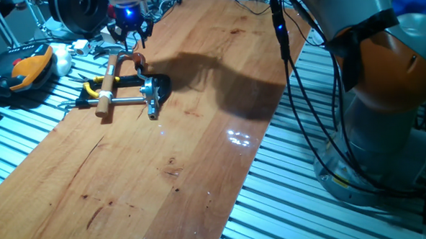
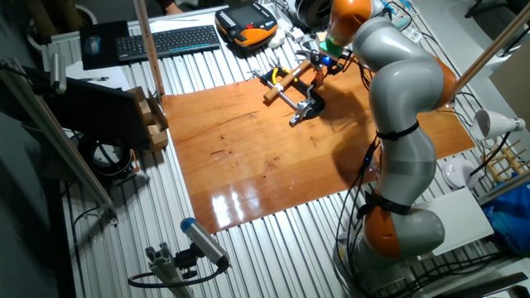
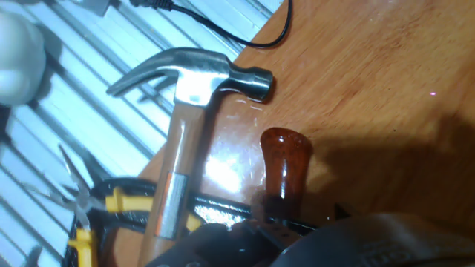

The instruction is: Pull up the lever

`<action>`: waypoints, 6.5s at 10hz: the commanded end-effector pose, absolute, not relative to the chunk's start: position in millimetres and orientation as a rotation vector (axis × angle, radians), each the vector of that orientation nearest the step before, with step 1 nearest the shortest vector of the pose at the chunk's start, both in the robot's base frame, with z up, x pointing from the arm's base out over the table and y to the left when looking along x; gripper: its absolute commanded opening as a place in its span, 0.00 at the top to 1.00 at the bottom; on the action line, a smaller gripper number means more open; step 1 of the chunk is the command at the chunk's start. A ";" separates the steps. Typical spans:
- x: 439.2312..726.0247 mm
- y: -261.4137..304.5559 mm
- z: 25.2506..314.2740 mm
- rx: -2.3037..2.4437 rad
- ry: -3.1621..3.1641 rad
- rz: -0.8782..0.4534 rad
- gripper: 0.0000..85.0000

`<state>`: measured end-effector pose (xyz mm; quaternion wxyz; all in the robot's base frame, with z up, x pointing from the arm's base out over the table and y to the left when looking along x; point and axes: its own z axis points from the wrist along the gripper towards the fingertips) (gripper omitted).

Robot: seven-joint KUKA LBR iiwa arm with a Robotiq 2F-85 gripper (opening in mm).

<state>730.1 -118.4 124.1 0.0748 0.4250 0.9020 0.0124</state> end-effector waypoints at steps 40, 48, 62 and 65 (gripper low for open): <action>748.3 -133.8 59.2 1.276 2.697 0.064 0.60; 747.4 -133.2 58.1 1.340 2.668 0.059 0.40; 743.4 -121.0 53.3 1.346 2.668 0.070 0.80; 742.2 -119.4 63.4 1.340 2.674 0.040 1.00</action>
